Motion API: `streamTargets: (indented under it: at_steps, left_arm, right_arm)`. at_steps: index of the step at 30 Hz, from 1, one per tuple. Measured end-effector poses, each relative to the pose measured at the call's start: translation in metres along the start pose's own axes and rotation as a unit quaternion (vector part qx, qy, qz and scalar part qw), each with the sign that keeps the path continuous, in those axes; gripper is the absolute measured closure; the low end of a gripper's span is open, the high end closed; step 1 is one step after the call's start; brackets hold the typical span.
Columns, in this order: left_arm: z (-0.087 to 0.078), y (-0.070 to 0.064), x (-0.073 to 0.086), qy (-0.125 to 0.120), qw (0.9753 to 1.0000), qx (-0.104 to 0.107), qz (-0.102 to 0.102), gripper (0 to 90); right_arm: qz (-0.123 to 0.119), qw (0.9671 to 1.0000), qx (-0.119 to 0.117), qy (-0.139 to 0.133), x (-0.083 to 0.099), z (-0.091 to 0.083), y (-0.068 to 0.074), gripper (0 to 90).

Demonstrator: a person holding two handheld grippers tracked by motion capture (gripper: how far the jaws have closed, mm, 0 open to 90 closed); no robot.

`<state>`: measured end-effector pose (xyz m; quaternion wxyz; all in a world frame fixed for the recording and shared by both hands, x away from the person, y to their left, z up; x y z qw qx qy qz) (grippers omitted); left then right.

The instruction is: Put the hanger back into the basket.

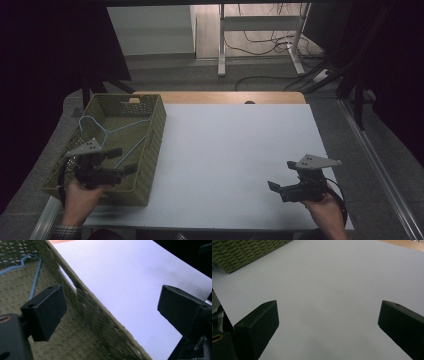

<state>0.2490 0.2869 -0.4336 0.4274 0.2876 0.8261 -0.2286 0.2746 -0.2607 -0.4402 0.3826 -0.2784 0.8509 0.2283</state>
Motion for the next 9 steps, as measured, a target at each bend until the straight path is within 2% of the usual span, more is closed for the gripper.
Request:
streamTargets:
  at_steps: [2, 3, 5, 9]
  left_arm:
    - [0.004, -0.006, 0.006, 0.007, 0.9999, -0.003, 0.006, 8.2]
    - [0.007, -0.009, 0.008, 0.023, 0.9996, -0.011, 0.012, 7.5]
    - [0.010, -0.012, 0.011, 0.035, 0.9991, -0.018, 0.016, 6.4]
    - [0.015, -0.010, 0.015, 0.043, 0.9988, -0.020, 0.008, 5.6]
  right_arm:
    - [0.001, 1.0000, 0.002, 0.005, 0.004, 0.002, 0.000, 2.9]
    - [0.002, 1.0000, 0.002, 0.008, 0.005, 0.003, 0.000, 2.9]
    - [0.002, 0.9998, 0.004, 0.017, 0.009, 0.006, -0.001, 2.9]
    - [-0.006, 0.9993, 0.014, 0.033, 0.013, 0.011, -0.001, 3.0]
Point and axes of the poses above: each handheld gripper's, and its own axes: z roughly forward along the jaws, x roughly out of its underside, y roughly to its left, the point moved 1 cm from there along z, roughly forward along the jaws, and after that the axes turned 8 degrees about z, right-handed, at the moved point
